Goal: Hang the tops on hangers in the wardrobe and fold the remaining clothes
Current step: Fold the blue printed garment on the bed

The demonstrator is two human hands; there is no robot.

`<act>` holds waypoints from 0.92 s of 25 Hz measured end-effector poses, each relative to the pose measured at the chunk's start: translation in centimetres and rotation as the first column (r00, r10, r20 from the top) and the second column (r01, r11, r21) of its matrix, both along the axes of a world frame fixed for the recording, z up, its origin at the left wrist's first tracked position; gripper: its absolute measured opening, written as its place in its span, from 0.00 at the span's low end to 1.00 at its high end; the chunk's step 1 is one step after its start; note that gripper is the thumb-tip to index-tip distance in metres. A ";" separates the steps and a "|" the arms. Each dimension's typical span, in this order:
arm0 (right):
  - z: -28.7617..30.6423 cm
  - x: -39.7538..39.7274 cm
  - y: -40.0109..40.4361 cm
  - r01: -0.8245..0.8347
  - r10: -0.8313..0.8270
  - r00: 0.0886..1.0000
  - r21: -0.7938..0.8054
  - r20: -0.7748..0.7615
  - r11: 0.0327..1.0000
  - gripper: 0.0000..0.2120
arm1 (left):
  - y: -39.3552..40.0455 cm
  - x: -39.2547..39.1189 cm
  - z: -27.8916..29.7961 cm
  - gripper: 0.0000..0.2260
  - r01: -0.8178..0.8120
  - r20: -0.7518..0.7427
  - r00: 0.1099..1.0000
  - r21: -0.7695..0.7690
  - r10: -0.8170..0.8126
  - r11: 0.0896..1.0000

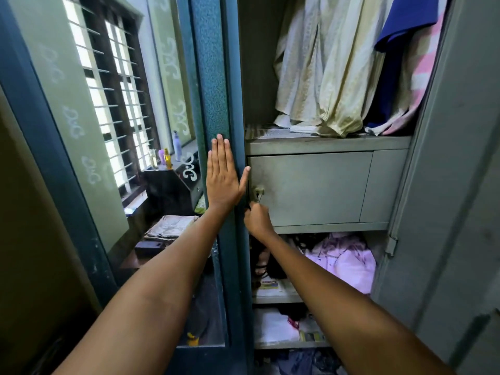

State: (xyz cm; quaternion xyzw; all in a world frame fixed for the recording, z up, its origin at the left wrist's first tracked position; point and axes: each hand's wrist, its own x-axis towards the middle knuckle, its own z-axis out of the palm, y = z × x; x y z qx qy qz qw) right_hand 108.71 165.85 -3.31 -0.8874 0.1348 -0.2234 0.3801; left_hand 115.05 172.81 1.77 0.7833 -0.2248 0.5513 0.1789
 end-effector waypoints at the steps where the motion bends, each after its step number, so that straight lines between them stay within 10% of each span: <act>1: -0.1 0.1 -0.1 0.002 -0.002 1.000 -0.027 -0.002 1.000 0.09 | -0.1 0.3 -0.1 0.33 -0.019 0.019 1.000 0.002 0.019 1.000; 7: -1.6 -0.4 1.2 0.102 -0.081 0.988 -0.161 0.133 0.982 0.15 | -0.6 1.3 -0.5 0.33 -0.043 0.091 0.995 -0.002 0.043 0.999; 13: -7.1 0.1 1.4 0.072 -0.041 0.997 -0.781 0.059 0.620 0.49 | -0.6 1.4 -0.5 0.32 -0.031 0.109 0.994 -0.002 0.031 1.000; 23: -5.8 -0.4 0.8 -0.040 -0.080 0.992 -0.856 -0.094 0.515 0.43 | -0.4 1.2 -0.1 0.35 -0.015 0.013 1.000 0.048 0.014 0.999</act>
